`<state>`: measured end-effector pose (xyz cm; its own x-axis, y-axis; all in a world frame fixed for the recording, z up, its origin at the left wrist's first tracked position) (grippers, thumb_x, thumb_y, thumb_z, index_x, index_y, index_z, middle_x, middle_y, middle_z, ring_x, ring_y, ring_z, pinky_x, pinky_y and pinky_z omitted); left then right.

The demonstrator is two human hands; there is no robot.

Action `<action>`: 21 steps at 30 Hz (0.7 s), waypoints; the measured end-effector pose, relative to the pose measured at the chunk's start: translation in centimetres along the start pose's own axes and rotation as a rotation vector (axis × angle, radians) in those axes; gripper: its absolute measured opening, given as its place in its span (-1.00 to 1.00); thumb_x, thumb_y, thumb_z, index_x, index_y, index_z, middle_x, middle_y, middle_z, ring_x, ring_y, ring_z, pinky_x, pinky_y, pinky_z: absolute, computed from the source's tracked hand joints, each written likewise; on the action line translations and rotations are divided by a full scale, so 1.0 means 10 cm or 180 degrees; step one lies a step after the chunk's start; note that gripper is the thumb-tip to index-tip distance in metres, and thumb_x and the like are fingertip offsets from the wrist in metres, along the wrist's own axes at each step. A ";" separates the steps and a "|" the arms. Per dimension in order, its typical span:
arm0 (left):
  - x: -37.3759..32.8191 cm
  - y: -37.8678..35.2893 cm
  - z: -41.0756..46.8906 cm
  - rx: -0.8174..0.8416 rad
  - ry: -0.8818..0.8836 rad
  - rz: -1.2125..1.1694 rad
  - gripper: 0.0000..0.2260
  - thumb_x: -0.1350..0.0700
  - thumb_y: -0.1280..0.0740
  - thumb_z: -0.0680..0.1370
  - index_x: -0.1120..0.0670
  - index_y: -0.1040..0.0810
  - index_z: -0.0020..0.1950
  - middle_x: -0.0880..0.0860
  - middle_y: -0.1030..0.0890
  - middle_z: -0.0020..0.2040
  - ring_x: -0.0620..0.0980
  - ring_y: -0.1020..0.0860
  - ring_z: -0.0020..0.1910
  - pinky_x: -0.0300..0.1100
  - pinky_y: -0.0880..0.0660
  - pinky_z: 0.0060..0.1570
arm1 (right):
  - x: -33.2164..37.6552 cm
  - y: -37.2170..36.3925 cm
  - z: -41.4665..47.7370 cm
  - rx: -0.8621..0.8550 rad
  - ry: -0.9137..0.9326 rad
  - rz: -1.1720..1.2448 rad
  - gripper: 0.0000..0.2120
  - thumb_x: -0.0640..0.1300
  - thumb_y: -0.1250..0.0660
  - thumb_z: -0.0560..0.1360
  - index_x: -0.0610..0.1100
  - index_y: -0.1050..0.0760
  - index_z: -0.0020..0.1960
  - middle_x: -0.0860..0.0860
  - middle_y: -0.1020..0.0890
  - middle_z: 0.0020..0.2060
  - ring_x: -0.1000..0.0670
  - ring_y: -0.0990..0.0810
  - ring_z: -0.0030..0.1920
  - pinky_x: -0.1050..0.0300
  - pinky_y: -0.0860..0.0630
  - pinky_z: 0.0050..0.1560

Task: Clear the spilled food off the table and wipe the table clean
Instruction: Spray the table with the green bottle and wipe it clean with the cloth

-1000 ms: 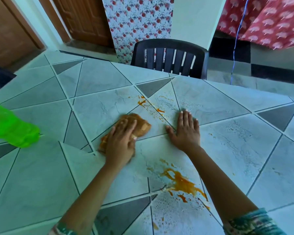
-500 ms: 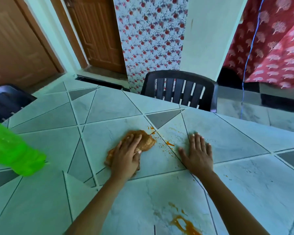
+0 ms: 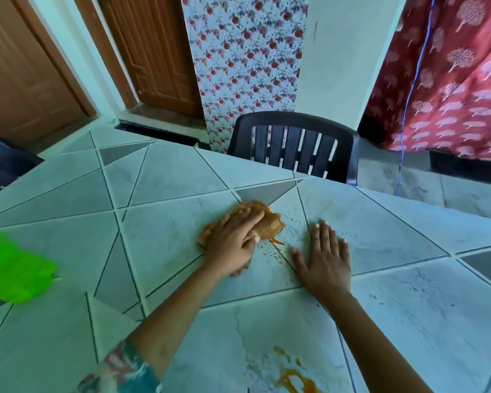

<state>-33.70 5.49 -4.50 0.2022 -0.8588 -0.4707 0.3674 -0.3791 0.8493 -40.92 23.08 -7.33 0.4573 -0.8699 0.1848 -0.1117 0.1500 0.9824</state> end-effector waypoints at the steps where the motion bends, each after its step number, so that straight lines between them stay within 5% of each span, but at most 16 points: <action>1: 0.01 0.07 -0.11 -0.0129 -0.0214 -0.0020 -0.54 0.01 -0.21 0.50 -0.04 -0.37 0.42 0.09 -0.40 0.41 0.01 -0.32 0.39 -0.19 -0.06 0.40 | 0.01 0.01 -0.01 0.0001 0.0007 0.0017 -0.08 0.33 0.46 0.31 -0.14 0.15 0.54 -0.07 0.10 0.53 -0.02 0.15 0.52 0.00 0.25 0.46; 5: 0.92 0.42 0.05 -0.0674 0.0860 0.0076 -0.53 0.04 -0.20 0.49 -0.06 -0.36 0.43 0.19 -0.46 0.33 0.19 -0.44 0.26 0.04 -0.36 0.28 | 0.00 0.01 0.00 0.0018 0.0035 0.0067 -0.09 0.33 0.47 0.31 -0.14 0.18 0.53 -0.07 0.12 0.53 -0.03 0.18 0.52 0.01 0.29 0.45; 8: 1.33 0.50 0.53 -0.0599 0.1702 0.0365 -0.52 0.06 -0.20 0.55 -0.16 -0.24 0.47 0.17 -0.39 0.39 0.21 -0.38 0.31 0.04 -0.31 0.32 | 0.01 0.00 0.00 0.0020 0.0031 0.0073 -0.09 0.32 0.47 0.31 -0.15 0.20 0.53 -0.08 0.14 0.53 -0.04 0.19 0.52 0.00 0.30 0.44; 11: 1.15 0.23 0.91 -0.0361 0.1626 -0.0098 -0.54 -0.01 -0.17 0.53 -0.23 -0.24 0.43 0.16 -0.49 0.29 0.25 -0.45 0.25 0.13 -0.37 0.27 | 0.01 0.00 0.00 0.0044 0.0041 0.0083 -0.10 0.31 0.47 0.31 -0.16 0.21 0.53 -0.09 0.15 0.53 -0.05 0.20 0.52 0.00 0.31 0.44; 14: 0.40 -0.19 0.84 0.0156 0.0872 -0.0277 -0.56 0.00 -0.23 0.54 -0.28 -0.27 0.39 0.11 -0.52 0.27 0.25 -0.52 0.17 0.16 -0.52 0.08 | 0.00 0.01 0.00 0.0020 0.0067 0.0053 -0.10 0.32 0.47 0.32 -0.16 0.21 0.53 -0.08 0.16 0.52 -0.04 0.21 0.52 0.02 0.33 0.43; 18: -0.22 -0.19 0.28 0.0325 -0.0456 -0.0123 -0.55 -0.04 -0.20 0.53 -0.14 -0.30 0.44 0.01 -0.34 0.45 -0.01 -0.31 0.41 0.02 -0.18 0.42 | 0.01 0.01 -0.01 -0.0007 0.0055 0.0072 -0.09 0.33 0.48 0.31 -0.16 0.20 0.53 -0.08 0.15 0.53 -0.02 0.20 0.52 0.04 0.35 0.41; 21: 0.33 0.16 0.26 -0.0081 0.0012 -0.0173 -0.58 0.03 -0.24 0.53 -0.07 -0.37 0.41 0.13 -0.52 0.27 0.07 -0.54 0.09 -0.15 -0.46 0.11 | 0.01 0.01 0.01 0.0041 0.0077 0.0055 -0.10 0.33 0.49 0.31 -0.15 0.24 0.53 -0.07 0.18 0.52 -0.02 0.23 0.51 0.03 0.35 0.42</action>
<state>-34.78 1.17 -4.04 0.1847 -0.8359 -0.5169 0.4008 -0.4162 0.8162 -40.96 23.02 -7.21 0.4763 -0.8556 0.2026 -0.1311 0.1587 0.9786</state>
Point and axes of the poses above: each hand's wrist, its own z-axis towards the middle knuckle, its own y-axis out of the back of the hand, x = y × z, the point moved 8 cm from there along z, towards the middle knuckle
